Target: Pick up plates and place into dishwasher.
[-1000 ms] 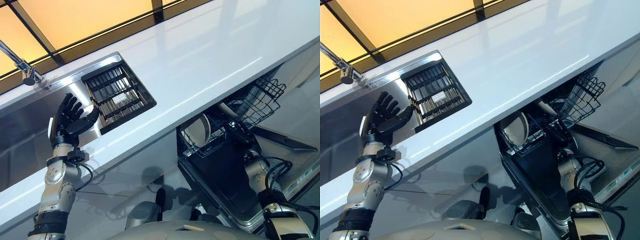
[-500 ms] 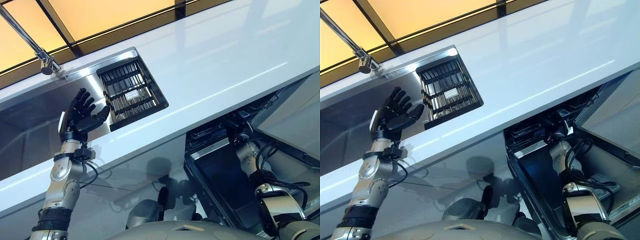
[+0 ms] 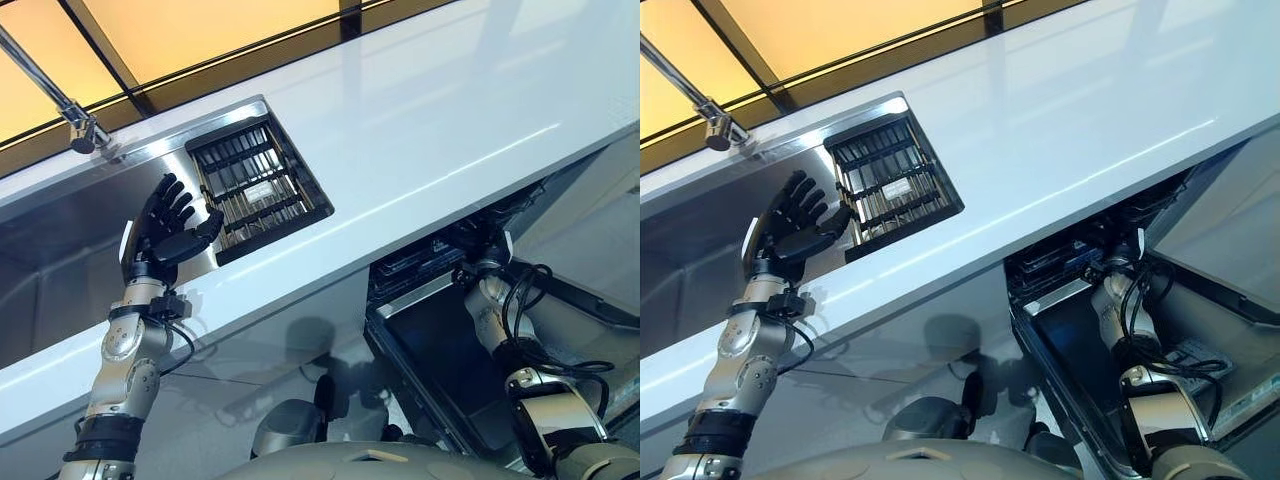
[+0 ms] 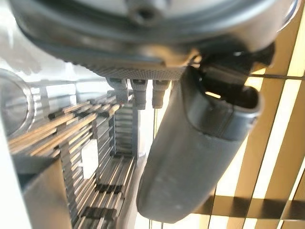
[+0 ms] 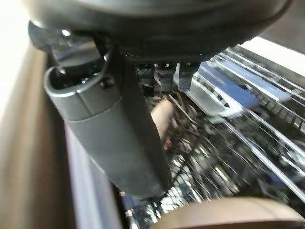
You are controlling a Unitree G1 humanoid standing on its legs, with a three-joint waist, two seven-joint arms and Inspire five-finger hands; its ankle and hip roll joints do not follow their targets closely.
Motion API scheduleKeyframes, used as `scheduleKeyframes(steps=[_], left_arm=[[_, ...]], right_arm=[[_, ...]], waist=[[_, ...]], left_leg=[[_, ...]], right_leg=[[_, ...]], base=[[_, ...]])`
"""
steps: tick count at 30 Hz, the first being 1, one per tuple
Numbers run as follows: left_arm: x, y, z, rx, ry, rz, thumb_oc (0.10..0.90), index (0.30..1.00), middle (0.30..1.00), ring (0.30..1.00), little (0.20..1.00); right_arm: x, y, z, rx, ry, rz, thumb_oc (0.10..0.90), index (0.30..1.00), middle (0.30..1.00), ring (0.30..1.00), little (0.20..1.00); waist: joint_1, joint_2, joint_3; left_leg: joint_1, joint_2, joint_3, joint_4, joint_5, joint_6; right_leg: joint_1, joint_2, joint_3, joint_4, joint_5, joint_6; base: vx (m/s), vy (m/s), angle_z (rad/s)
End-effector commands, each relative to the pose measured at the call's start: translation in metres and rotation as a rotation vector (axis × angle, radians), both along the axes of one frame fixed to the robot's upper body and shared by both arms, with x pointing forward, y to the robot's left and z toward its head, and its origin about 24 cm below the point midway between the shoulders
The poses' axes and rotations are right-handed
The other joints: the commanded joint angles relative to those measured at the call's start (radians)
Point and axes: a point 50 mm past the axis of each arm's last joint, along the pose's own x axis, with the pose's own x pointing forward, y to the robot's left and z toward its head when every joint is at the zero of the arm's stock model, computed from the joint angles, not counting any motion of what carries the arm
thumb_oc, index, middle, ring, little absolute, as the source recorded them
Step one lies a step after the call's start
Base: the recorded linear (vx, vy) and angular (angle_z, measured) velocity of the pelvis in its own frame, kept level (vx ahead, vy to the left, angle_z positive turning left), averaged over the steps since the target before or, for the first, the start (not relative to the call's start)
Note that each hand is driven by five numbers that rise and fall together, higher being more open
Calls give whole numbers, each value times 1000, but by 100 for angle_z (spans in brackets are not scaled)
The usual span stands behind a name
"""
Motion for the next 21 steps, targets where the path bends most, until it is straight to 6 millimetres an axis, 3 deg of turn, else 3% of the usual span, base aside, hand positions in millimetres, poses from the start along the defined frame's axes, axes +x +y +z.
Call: scheduleKeyframes(steps=[1,12,21], left_arm=[[8,9,45,81,-204,-11,800,900,900,900,900],[24,7,61,65,-270,-15,800,900,900,900,900],[23,16,68,78,-304,33,800,900,900,900,900]], right_arm=[[5,-20,56,-148,-230,-6,800,900,900,900,900],[-16,-51,62,-276,-186,-58,800,900,900,900,900],[-46,-82,61,-248,-214,-288,800,900,900,900,900]], waist=[[-48,-53,-60],[-101,-92,-68],[-149,-98,-86]], left_leg=[[44,-73,40,106,-220,58],[79,-62,77,78,-233,64],[97,-56,106,43,-230,65]], right_leg=[[-70,-2,33,42,25,31],[-66,6,76,31,39,57],[-78,19,128,12,56,72]], base=[[-47,-4,-26],[-65,8,-22],[-52,31,-22]])
